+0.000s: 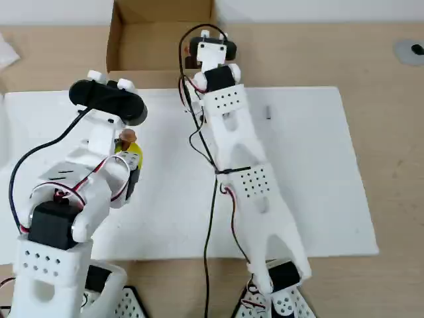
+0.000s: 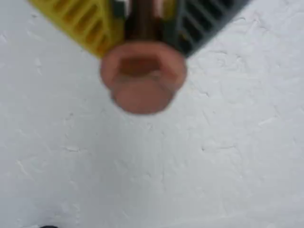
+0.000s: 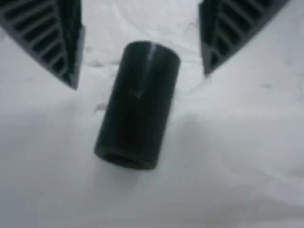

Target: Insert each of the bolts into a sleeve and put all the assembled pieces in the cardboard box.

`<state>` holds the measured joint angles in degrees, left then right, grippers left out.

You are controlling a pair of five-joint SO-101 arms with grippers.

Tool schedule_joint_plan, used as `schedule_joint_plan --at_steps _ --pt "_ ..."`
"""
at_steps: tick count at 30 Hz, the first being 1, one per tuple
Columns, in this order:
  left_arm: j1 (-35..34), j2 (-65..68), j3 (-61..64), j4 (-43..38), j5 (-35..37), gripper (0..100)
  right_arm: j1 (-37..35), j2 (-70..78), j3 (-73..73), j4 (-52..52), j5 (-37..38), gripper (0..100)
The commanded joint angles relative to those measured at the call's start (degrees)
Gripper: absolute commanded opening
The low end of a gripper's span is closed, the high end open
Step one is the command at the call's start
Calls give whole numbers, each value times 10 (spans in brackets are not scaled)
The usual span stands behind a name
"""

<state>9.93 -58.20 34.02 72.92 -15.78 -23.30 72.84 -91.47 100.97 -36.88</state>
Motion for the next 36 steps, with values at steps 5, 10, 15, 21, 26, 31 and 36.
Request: schedule_joint_plan --at_steps 5,10,15,21,26,31,36 --pt "-8 -15 -5 -16 -4 9 -4 21 -4 -5 -3 202" --pt "-6 -15 -4 -16 -4 10 -4 25 -4 -5 -2 189" --pt "-5 -15 -4 -16 -4 11 -4 24 -5 -6 18 62" --pt "-4 -15 -4 -15 -19 10 -5 24 -5 -6 46 23" --pt "-4 -15 -4 -14 -19 10 -5 22 -5 1 47 10" --pt "-6 -16 -10 -15 -15 9 -6 -7 -43 15 71 10" --pt "-11 -47 -26 -16 -15 9 -7 -128 -41 16 83 10"
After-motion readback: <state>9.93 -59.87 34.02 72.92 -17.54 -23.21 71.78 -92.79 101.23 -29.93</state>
